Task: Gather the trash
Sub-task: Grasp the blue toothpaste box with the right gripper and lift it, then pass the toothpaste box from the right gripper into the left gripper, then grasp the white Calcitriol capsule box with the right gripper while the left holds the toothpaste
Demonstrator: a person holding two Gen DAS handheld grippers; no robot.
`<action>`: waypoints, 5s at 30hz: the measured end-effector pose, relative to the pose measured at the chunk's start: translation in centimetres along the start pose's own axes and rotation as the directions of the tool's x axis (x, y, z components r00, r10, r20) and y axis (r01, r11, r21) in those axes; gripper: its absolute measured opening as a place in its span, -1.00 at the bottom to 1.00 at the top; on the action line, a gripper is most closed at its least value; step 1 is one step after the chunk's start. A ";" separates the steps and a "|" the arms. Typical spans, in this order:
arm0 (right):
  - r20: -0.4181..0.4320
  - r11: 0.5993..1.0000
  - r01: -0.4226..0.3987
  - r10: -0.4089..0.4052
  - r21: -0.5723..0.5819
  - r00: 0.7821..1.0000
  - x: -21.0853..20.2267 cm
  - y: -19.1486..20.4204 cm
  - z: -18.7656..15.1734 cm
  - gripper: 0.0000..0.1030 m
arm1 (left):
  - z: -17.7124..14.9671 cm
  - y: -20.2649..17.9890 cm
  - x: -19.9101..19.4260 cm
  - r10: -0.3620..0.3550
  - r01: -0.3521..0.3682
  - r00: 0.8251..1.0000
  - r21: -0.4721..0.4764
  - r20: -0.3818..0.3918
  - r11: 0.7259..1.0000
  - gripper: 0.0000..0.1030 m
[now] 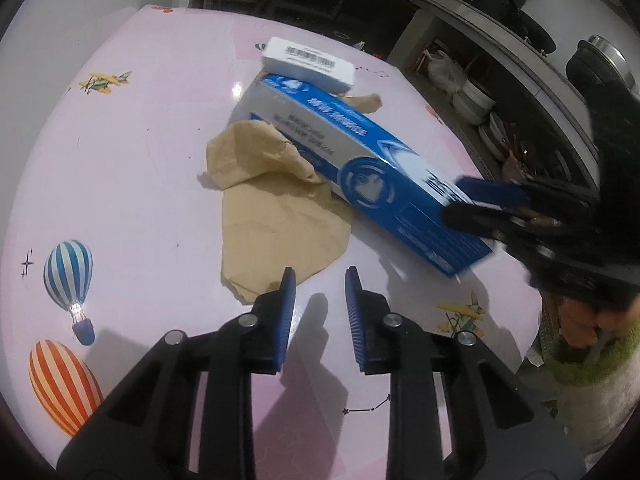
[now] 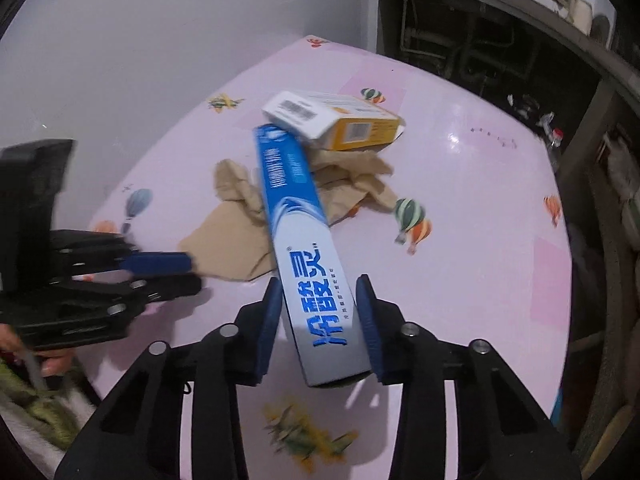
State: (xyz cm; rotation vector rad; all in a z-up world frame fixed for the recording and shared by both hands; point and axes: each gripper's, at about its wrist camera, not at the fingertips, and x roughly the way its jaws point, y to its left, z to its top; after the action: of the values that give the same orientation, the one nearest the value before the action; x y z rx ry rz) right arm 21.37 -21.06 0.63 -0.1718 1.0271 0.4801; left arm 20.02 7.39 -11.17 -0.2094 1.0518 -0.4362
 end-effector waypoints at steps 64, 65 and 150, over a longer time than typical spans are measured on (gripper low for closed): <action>0.131 0.816 -0.141 0.081 0.560 0.988 -7.5 -5.4 -18.4 -0.03 | -3.7 -10.6 1.1 0.101 -0.066 0.978 0.186 -0.183 0.980 0.06; 0.134 0.815 -0.142 0.079 0.562 0.988 -7.6 -5.6 -18.4 -0.03 | -3.6 -10.5 1.1 0.108 -0.072 0.976 0.189 -0.188 0.979 0.09; -0.034 0.920 0.072 -0.063 0.384 0.997 -5.3 -7.4 -11.9 0.64 | -4.4 -10.2 0.5 0.075 -0.053 0.983 0.132 -0.165 0.990 -0.04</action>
State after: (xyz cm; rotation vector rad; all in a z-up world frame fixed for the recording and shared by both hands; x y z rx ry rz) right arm 13.23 -33.43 -1.60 0.1402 1.1125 0.2056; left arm 13.84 -1.81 -9.93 -0.0244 1.1901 -0.4676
